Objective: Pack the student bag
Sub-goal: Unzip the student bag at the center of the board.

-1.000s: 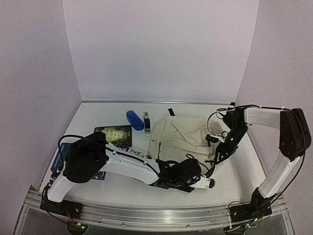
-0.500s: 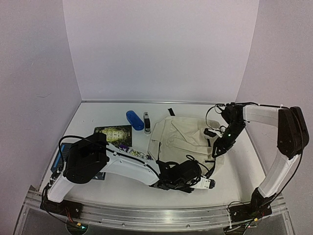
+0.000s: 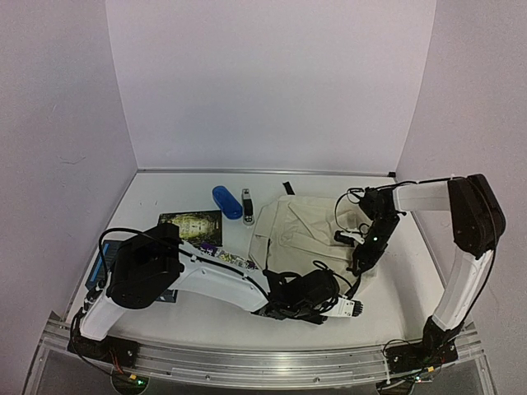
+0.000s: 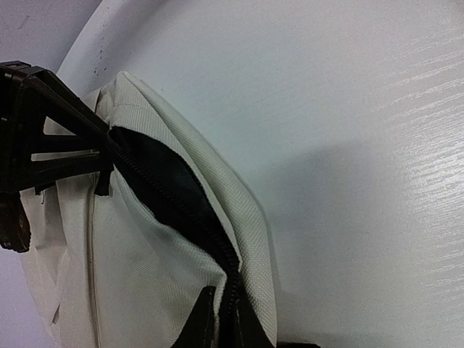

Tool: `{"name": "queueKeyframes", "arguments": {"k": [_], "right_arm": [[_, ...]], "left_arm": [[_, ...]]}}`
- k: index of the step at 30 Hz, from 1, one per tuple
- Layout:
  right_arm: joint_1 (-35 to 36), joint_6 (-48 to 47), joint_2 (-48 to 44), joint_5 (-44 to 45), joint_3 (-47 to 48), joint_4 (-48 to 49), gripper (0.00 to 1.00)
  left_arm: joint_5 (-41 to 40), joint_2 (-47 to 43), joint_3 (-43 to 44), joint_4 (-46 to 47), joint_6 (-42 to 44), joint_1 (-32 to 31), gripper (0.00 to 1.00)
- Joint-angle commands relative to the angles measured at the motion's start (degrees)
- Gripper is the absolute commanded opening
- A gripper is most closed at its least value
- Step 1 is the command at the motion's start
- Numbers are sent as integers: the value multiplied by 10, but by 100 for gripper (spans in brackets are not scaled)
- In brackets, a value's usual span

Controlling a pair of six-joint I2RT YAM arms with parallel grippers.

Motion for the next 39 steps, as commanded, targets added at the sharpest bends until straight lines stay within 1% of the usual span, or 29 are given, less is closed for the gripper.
{"name": "queueKeyframes", "arguments": {"k": [1,5,7,11,15,20,28,33,37,38,39], "right_arm": [[2,1,-5,71,-15,49,33],[2,3,-30,89,-25,64,9],[2,11,-44,89,-22,64,0],[0,31,-69,96,-6,63,0],[-19,48,-71,94,27,62,0],[-60,55,-30,101,78,62,0],[-107,54,56,105,129,64,0],[-137,62,88,111,154,65,0],[-143,64,61,89,138,61,0],[-142,65,47,72,130,56,0],[-142,63,32,49,122,47,0]], "left_arm": [[-9,9,-16,-30,-14,-2,9],[-9,5,-20,-32,-15,-3,7],[-9,5,-21,-33,-16,-2,6],[-6,1,-27,-37,-20,-2,3],[-4,-3,-30,-42,-24,-2,0],[6,-10,-35,-51,-30,-2,0],[8,-20,-45,-52,-28,-5,0],[7,-33,-64,-42,-33,-6,0],[-1,-42,-75,-26,-31,-6,0],[-4,-45,-75,-17,-30,-6,1],[-8,-47,-75,-8,-31,-6,4]]}}
